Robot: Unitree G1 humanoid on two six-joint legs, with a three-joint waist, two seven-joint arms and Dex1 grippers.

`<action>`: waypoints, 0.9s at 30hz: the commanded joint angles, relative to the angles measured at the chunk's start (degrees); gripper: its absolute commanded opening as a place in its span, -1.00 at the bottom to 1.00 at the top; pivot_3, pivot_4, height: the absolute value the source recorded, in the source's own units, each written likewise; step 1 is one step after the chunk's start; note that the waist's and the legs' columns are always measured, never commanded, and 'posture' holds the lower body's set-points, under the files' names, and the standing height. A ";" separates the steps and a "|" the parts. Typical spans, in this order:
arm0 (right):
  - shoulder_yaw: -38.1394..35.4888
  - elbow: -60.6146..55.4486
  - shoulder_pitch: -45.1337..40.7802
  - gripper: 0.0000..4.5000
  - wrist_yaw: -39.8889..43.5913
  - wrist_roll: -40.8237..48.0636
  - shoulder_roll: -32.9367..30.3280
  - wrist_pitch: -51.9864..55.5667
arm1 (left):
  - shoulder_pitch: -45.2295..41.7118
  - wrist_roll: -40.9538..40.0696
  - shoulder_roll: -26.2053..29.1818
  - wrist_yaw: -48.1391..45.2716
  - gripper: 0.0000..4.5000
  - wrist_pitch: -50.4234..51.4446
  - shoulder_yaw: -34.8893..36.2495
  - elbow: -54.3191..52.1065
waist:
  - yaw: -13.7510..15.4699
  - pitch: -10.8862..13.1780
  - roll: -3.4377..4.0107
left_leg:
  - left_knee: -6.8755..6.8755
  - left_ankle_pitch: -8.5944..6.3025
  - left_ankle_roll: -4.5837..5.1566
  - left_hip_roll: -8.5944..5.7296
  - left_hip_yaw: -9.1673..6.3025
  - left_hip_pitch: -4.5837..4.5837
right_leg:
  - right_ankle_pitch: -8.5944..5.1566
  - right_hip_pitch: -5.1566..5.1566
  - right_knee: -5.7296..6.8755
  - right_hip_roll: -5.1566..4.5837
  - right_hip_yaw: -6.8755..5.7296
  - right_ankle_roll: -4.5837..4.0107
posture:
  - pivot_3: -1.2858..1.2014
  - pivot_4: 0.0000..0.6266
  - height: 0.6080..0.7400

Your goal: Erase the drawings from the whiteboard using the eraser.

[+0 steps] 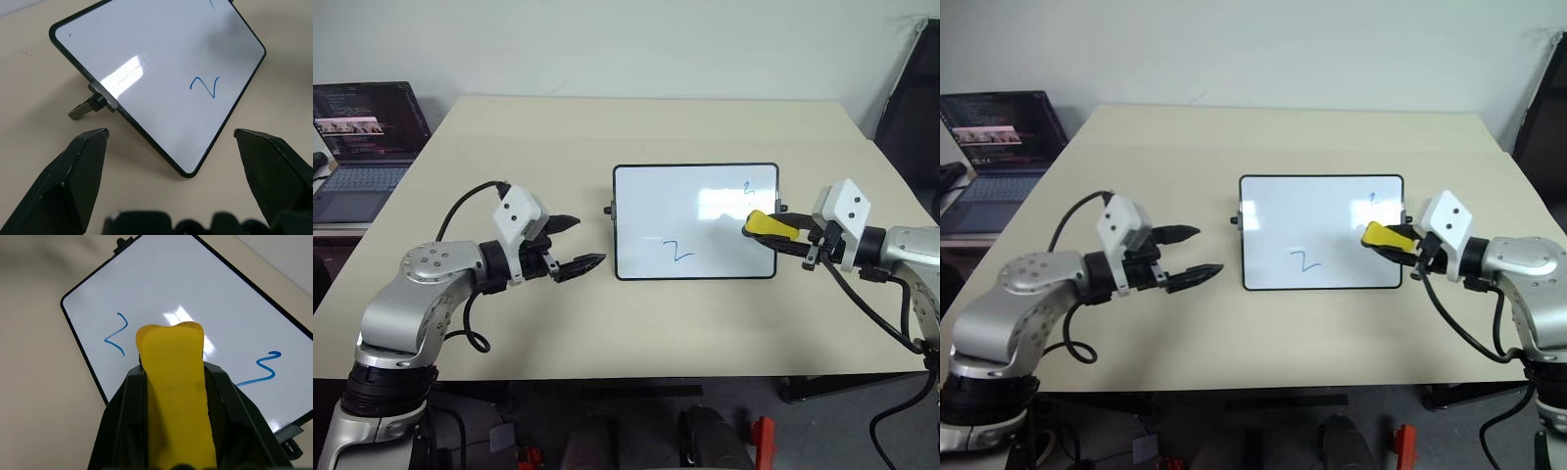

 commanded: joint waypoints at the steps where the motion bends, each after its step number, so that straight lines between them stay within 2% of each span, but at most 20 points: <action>1: 0.56 -3.28 -1.94 -0.50 -3.25 1.12 3.51 -0.47 | -0.92 -0.35 0.47 -0.61 1.00 -1.18 0.35 -0.98 | -0.13 0.00 0.00 | 0.00 0.00 0.00 0.01 0.00 0.00 | 0.00 0.00 0.01 0.00 0.00 0.00 | 0.03 -0.52 1.00; 6: 6.59 2.61 -5.22 -0.50 -16.97 -7.46 19.33 -10.45 | 0.15 1.16 -0.68 0.50 1.00 -1.69 -1.44 0.17 | -0.77 0.00 0.00 | 0.01 0.01 -0.01 0.06 -0.01 0.06 | 0.01 -0.01 0.10 0.07 0.03 -0.01 | 0.03 -0.52 1.00; 9: 9.00 10.01 -4.69 -0.50 -19.43 -11.47 23.28 -17.94 | 0.40 0.96 -1.14 0.12 1.00 -1.77 -2.15 0.29 | -0.31 -0.01 -0.02 | 0.02 0.01 -0.01 0.03 0.00 -0.01 | 0.01 -0.01 0.05 0.03 0.02 -0.01 | 0.03 -0.52 1.00; 17: 13.78 24.48 -5.96 -0.50 -20.23 -18.37 26.16 -30.77 | 0.66 0.85 -1.39 -0.05 1.00 -1.79 -2.49 0.64 | 0.28 0.00 -0.02 | 0.01 0.01 -0.01 -0.01 0.01 0.00 | 0.02 -0.02 0.07 -0.03 -0.01 0.00 | 0.03 -0.52 1.00; 21: 15.79 30.49 -7.09 -0.50 -20.70 -21.63 26.19 -31.53 | 1.34 0.92 -1.09 0.28 1.00 -1.70 -2.09 0.56 | 0.17 0.00 -0.02 | 0.02 0.01 -0.01 -0.01 0.01 0.05 | 0.02 0.00 0.11 -0.02 0.00 -0.01 | 0.03 -0.52 1.00; 27: 20.75 30.46 -6.00 -0.50 -17.12 -24.18 26.69 -31.22 | 1.84 0.92 -1.03 0.47 1.00 -1.74 -2.05 0.25 | -0.64 -0.03 -0.05 | 0.04 0.01 -0.01 0.01 -0.01 0.14 | 0.04 0.07 0.19 0.00 0.01 -0.01 | 0.03 -0.52 1.00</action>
